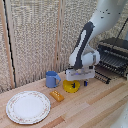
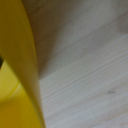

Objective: Notice the yellow vessel located before you. Bring your fastener close to the yellow vessel and smoothly hold it. Transfer the yellow vessel above the white plating and let go of your hold on it, then set the vessel on the plating.

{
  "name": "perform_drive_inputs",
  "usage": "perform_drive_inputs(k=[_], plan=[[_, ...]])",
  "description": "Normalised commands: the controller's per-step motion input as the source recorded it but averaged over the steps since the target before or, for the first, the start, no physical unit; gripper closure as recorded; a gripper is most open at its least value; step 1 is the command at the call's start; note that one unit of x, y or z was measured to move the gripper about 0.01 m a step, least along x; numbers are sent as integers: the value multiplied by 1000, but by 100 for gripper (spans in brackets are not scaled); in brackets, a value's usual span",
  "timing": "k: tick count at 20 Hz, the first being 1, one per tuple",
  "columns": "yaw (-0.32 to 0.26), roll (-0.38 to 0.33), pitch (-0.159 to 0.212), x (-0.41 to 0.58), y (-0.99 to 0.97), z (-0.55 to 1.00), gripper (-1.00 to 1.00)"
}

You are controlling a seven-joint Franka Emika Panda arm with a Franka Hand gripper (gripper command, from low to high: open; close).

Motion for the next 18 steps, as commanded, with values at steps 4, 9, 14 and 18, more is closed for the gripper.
perform_drive_inputs(k=[4, 9, 14, 18], plan=[[0, 0, 0, 26, 7, 0, 100], [0, 0, -10, 46, 0, 0, 100], [4, 63, -12, 236, -71, 89, 100], [1, 142, -10, 335, -261, 584, 100]])
